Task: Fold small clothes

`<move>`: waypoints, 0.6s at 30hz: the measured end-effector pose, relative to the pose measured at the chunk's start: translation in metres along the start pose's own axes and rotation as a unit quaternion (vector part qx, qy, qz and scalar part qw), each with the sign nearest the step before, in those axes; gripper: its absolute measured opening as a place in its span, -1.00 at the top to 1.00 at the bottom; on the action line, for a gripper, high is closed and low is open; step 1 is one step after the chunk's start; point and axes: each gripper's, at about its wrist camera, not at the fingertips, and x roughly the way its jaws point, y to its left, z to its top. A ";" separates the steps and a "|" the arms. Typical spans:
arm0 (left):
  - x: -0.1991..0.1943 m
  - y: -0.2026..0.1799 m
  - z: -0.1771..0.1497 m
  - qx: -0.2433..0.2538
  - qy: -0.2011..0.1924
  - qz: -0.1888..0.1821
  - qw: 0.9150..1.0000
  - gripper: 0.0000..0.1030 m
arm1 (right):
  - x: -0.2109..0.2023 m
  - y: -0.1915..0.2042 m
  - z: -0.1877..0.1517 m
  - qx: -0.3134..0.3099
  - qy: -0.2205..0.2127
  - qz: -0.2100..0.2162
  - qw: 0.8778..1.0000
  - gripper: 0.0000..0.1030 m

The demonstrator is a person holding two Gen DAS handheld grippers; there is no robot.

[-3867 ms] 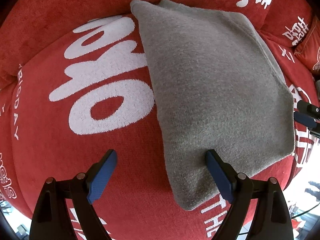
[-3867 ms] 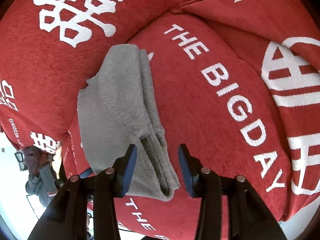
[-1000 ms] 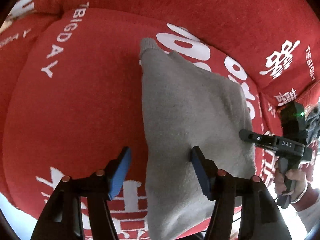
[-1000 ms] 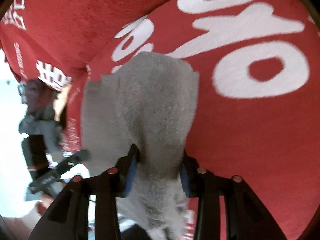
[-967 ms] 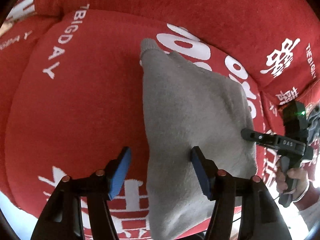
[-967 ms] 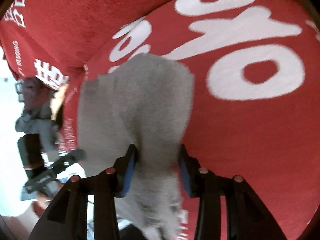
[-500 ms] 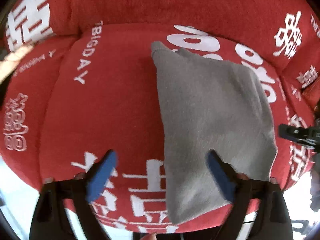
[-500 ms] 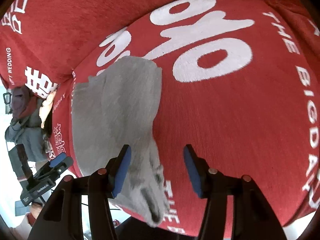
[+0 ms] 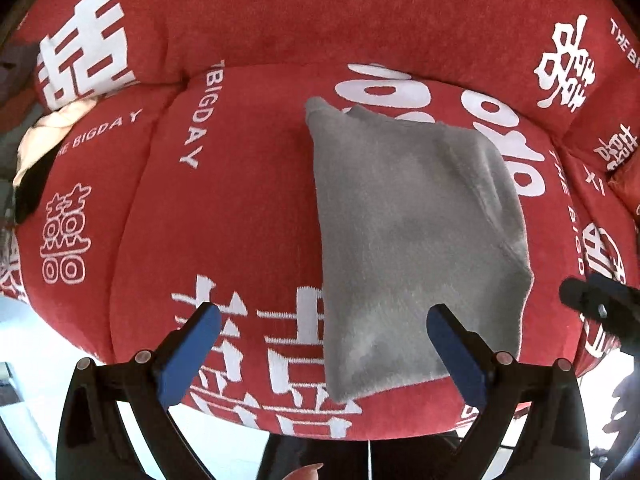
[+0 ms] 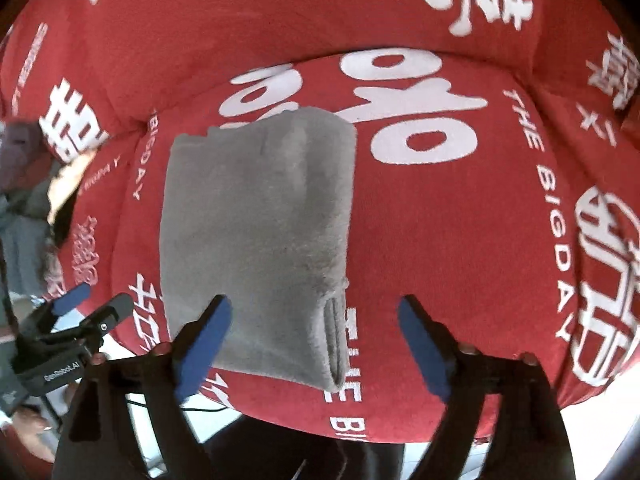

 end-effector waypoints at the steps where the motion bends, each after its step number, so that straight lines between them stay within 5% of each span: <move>1: -0.001 0.000 -0.001 -0.001 0.001 0.005 1.000 -1.00 | -0.001 0.003 -0.001 -0.001 -0.004 -0.003 1.000 -0.99; 18: -0.009 0.000 -0.006 0.010 0.002 0.004 1.000 -1.00 | -0.002 0.025 -0.014 0.010 0.007 -0.033 0.999 -0.99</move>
